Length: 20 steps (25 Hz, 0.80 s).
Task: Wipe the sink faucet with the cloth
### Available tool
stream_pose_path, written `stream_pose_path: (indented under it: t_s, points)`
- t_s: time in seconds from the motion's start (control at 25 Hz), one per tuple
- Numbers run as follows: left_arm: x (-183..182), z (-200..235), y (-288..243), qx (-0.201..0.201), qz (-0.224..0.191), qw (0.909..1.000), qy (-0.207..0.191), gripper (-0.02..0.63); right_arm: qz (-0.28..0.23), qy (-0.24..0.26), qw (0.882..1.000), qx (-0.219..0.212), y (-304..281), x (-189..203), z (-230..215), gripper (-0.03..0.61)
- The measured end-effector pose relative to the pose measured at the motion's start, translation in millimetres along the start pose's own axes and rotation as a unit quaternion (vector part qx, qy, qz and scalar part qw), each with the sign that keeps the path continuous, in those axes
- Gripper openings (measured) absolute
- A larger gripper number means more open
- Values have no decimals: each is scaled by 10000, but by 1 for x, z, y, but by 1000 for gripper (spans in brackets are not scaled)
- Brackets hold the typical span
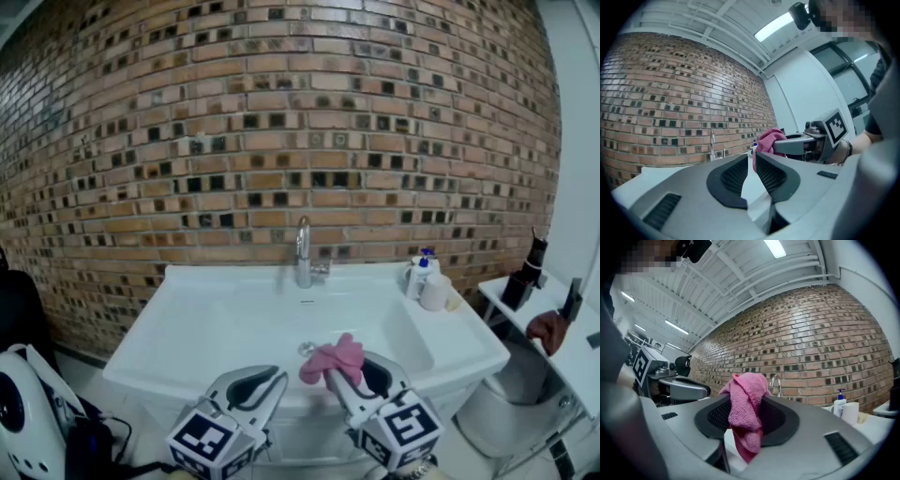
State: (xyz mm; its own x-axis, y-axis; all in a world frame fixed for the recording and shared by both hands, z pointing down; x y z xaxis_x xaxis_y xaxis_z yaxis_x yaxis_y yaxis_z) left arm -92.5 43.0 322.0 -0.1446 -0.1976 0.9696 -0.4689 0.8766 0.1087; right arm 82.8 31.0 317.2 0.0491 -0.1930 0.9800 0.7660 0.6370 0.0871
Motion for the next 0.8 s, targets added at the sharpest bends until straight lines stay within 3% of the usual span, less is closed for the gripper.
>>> stream_pose_path:
  t_s: [0.48,0.8]
  points:
    - [-4,43,-92,-29,163,9998,112,58,20,187,9998,-31,-56,-18,-69,156]
    - [-6,68,-153,-52,133,9998,-144,58,-48,511,9987,-80,-85,-36,-101,156]
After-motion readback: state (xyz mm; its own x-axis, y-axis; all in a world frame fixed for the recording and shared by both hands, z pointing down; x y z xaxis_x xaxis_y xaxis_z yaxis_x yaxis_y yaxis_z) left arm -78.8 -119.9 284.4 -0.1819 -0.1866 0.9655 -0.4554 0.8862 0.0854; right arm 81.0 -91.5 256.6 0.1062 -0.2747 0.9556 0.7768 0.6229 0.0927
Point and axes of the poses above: the fingertips, and each gripper's own axes: y backward along the fingers, z to its left, x out of its underside, the point moved 7 cm from there along y, backward along the fingers, and after that the axes turned 14 degrees about -x, right-handed, at the moved point
